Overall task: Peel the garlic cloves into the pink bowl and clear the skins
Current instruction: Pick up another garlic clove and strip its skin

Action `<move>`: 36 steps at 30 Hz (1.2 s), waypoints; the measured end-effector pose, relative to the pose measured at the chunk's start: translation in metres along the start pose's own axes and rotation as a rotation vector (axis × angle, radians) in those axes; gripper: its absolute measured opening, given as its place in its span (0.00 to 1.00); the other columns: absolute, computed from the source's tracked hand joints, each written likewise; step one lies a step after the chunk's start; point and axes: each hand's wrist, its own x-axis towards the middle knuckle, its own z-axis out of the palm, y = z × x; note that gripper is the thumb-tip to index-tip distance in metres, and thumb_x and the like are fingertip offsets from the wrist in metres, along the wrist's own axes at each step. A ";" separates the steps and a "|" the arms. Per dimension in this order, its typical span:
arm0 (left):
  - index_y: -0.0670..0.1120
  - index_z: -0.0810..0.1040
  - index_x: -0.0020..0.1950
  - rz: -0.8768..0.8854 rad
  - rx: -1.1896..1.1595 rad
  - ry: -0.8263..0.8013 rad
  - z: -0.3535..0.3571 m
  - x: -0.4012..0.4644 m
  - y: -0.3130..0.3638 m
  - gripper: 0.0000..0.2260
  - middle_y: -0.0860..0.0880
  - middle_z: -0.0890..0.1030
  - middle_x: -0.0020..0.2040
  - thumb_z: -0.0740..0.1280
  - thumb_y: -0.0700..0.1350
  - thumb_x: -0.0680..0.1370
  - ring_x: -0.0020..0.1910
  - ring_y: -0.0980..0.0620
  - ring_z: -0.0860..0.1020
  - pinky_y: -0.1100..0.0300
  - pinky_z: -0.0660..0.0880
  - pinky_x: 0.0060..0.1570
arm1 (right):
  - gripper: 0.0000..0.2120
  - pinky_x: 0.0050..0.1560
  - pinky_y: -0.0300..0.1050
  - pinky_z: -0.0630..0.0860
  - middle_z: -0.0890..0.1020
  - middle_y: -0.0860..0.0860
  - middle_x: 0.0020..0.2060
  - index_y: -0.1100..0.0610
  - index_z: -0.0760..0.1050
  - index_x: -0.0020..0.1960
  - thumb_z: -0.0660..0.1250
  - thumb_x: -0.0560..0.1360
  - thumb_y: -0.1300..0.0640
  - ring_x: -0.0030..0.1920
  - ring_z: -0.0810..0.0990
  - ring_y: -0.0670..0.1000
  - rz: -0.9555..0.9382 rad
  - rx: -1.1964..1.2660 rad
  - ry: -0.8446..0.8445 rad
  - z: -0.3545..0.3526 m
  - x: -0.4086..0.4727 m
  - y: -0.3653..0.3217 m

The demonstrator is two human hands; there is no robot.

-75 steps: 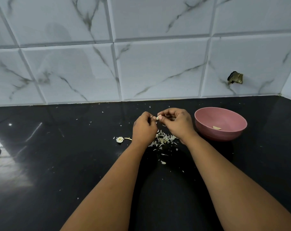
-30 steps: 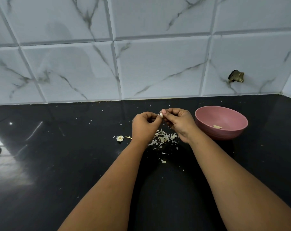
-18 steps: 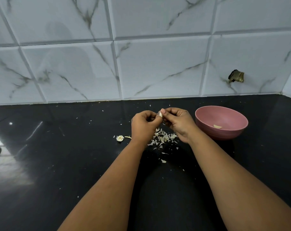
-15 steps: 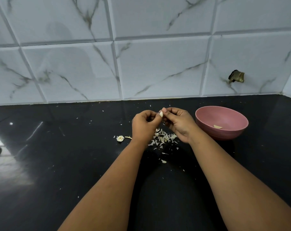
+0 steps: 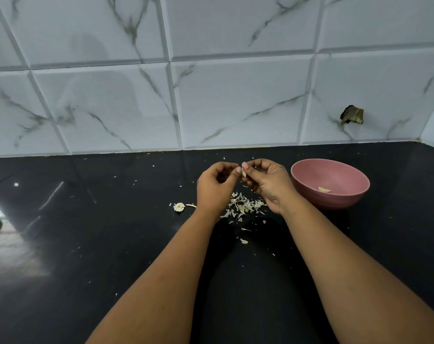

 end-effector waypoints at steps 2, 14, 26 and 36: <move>0.48 0.84 0.44 -0.014 -0.046 -0.039 0.000 -0.001 -0.001 0.02 0.49 0.85 0.39 0.72 0.44 0.77 0.41 0.53 0.83 0.54 0.81 0.47 | 0.07 0.34 0.34 0.76 0.82 0.51 0.31 0.60 0.80 0.43 0.75 0.70 0.58 0.32 0.79 0.44 0.000 -0.014 0.006 0.000 0.001 0.000; 0.47 0.83 0.44 -0.045 -0.085 0.017 -0.002 -0.001 0.002 0.04 0.47 0.85 0.40 0.71 0.41 0.77 0.42 0.51 0.83 0.48 0.82 0.51 | 0.06 0.38 0.34 0.78 0.84 0.54 0.35 0.61 0.83 0.42 0.74 0.65 0.61 0.35 0.81 0.45 0.036 0.125 -0.116 -0.001 0.000 0.002; 0.44 0.81 0.44 -0.022 0.041 0.057 0.002 -0.001 0.002 0.04 0.46 0.84 0.39 0.68 0.41 0.78 0.36 0.56 0.78 0.58 0.76 0.39 | 0.05 0.36 0.35 0.79 0.84 0.52 0.36 0.58 0.79 0.46 0.69 0.74 0.67 0.35 0.82 0.45 0.028 0.103 -0.129 -0.001 0.000 0.002; 0.48 0.77 0.42 -0.046 0.085 0.021 0.002 0.001 0.000 0.07 0.55 0.78 0.34 0.65 0.44 0.79 0.29 0.62 0.71 0.65 0.69 0.33 | 0.03 0.38 0.34 0.79 0.85 0.52 0.36 0.60 0.82 0.46 0.70 0.74 0.65 0.37 0.82 0.45 0.041 0.074 -0.122 0.002 -0.001 0.002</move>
